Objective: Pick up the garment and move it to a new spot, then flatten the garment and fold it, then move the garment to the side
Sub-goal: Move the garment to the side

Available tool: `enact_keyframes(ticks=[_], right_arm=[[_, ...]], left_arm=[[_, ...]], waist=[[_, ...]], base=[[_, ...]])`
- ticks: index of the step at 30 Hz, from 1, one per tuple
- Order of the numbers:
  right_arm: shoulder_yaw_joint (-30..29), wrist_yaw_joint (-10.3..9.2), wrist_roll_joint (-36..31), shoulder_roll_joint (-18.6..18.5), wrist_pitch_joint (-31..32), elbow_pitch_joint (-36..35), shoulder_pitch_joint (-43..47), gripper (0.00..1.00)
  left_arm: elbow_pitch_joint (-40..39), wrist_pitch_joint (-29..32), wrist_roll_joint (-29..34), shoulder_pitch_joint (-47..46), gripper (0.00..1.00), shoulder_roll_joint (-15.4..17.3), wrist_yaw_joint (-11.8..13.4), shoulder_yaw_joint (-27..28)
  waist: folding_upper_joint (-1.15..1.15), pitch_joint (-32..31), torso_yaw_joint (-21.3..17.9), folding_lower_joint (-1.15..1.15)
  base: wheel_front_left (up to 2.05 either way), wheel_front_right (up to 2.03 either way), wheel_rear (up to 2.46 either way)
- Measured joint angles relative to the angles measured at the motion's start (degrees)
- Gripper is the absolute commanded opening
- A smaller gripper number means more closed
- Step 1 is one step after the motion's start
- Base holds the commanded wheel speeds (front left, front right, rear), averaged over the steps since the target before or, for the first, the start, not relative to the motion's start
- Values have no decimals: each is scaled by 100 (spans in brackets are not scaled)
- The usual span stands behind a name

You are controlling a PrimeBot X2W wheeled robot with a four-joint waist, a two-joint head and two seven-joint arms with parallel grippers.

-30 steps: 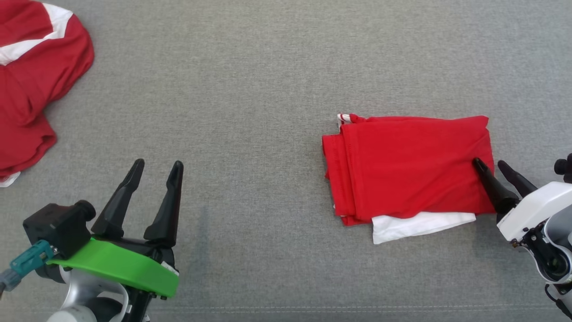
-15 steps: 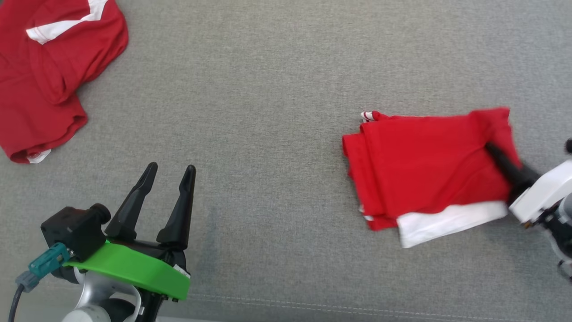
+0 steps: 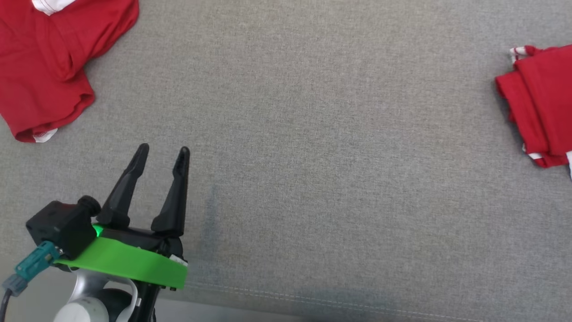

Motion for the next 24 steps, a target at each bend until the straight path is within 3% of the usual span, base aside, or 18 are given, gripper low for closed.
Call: enact_keyframes(ticks=[5, 13, 14, 16, 17, 24], right_arm=[[-36, -85, -140, -231, 38, 350, -59, 0], [-216, -264, -357, -309, -336, 881, -115, 0], [-218, -266, -371, -315, -343, 916, -116, 4], [-192, -339, -488, -309, -445, 988, -118, 62], [-172, -377, -578, -298, -479, 1031, -118, 98], [20, -408, -740, 65, -669, 1141, -115, 100]], left_arm=[[-10, -76, 18, -8, 100, 1, 1, 115], [40, -147, 79, -132, 100, -1, 1, 131], [58, -171, 87, -132, 100, -1, 1, 136], [85, -178, 124, -132, 100, 0, 1, 193], [98, -196, 129, -132, 100, 1, 1, 218], [182, -229, 160, -160, 100, 20, 2, 281]], waist=[[0, 196, 35, 0], [0, 370, -39, 0], [0, 373, -49, 0], [0, 375, -82, 0], [0, 373, -103, 0], [0, 296, -289, 0]], base=[[0, 0, 0], [0, 0, 0], [0, 0, 0], [0, 0, 0], [0, 0, 0], [0, 0, 0]])
